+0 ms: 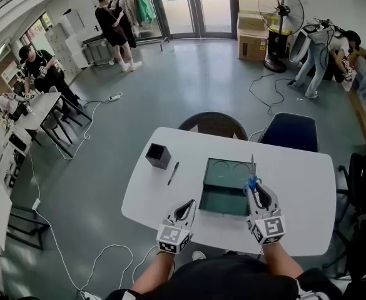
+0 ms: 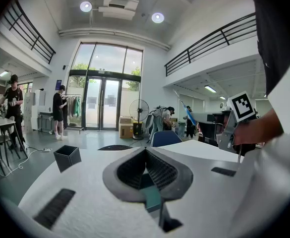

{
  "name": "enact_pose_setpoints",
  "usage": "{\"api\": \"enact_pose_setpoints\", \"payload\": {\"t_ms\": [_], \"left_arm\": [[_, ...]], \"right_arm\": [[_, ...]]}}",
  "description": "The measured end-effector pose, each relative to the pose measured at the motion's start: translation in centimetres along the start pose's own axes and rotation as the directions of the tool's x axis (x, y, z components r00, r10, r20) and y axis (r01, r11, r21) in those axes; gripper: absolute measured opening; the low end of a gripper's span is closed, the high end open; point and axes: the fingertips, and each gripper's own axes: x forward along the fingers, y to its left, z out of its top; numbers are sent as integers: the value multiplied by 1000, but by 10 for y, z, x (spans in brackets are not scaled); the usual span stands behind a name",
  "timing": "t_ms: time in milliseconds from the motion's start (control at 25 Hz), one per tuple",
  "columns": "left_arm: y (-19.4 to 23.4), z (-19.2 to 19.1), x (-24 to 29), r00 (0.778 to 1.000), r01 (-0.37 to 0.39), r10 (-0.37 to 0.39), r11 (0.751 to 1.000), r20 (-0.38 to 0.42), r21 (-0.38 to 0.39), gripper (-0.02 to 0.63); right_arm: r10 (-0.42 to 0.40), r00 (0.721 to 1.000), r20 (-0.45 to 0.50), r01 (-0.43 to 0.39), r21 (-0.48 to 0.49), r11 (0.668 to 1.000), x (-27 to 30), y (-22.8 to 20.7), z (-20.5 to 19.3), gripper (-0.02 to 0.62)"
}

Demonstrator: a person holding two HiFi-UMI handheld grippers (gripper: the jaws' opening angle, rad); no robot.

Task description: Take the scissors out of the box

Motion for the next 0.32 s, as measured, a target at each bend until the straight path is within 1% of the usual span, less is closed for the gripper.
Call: {"api": "enact_pose_setpoints", "payload": {"t_ms": [320], "left_arm": [[0,-7,-2,1000,5,-5,1000,2,-8,6]], "right_arm": [[-2,1000,15,2,-2,1000,1,0,5,89]]}}
